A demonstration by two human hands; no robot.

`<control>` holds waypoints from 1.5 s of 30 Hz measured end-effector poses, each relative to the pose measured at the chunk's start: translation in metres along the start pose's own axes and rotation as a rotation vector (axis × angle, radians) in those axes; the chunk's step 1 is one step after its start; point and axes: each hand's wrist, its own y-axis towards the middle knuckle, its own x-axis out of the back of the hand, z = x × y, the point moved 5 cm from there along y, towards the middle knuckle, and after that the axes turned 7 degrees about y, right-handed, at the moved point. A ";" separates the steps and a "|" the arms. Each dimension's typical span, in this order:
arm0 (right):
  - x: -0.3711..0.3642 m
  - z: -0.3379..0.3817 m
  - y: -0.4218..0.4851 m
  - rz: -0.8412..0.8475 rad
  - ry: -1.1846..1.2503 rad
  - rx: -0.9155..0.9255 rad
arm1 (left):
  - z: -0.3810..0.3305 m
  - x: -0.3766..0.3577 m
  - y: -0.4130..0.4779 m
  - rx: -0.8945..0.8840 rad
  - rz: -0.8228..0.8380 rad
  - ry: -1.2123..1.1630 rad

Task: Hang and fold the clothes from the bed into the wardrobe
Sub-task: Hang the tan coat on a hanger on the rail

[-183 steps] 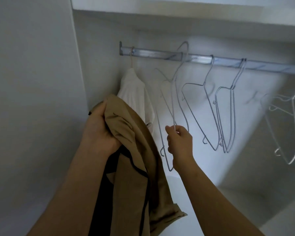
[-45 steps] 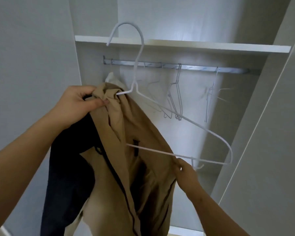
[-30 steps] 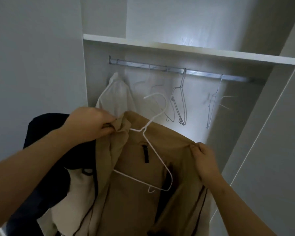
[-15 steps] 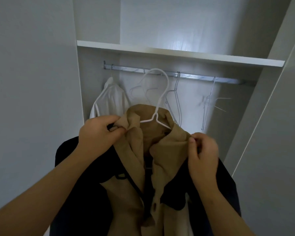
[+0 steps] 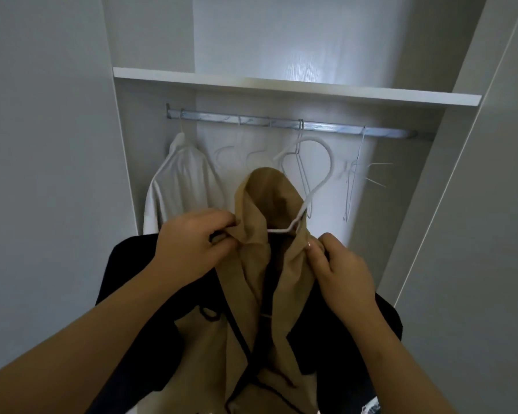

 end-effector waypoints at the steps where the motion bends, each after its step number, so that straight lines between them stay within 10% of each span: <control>1: 0.000 0.001 0.003 -0.004 0.003 0.000 | 0.001 -0.003 -0.001 0.018 0.033 -0.001; 7: -0.007 -0.025 0.008 -0.076 0.096 -0.201 | 0.012 0.018 0.002 0.075 -0.095 0.290; 11: -0.017 -0.033 0.006 -0.114 0.077 -0.316 | 0.007 0.017 -0.011 0.295 -0.123 -0.003; 16: -0.014 -0.019 0.010 -0.085 0.114 -0.230 | -0.043 -0.056 -0.053 -0.070 0.565 -0.263; 21: 0.006 -0.018 0.015 -0.120 0.241 -0.202 | -0.008 0.004 -0.019 0.040 -0.319 0.014; 25: 0.013 -0.015 0.013 -0.103 0.316 -0.173 | 0.009 -0.024 0.008 0.017 0.196 0.260; 33: 0.021 -0.009 -0.002 -0.243 0.470 -0.128 | -0.002 -0.029 0.002 0.159 -0.104 0.139; 38: -0.001 -0.014 -0.006 0.201 0.264 -0.242 | 0.015 -0.031 0.003 0.399 -0.120 0.083; 41: 0.012 -0.016 0.004 0.179 0.123 -0.275 | 0.023 -0.031 0.001 0.413 -0.127 0.133; 45: 0.003 0.011 0.012 0.222 0.677 -0.437 | 0.019 -0.033 -0.003 0.423 -0.126 0.132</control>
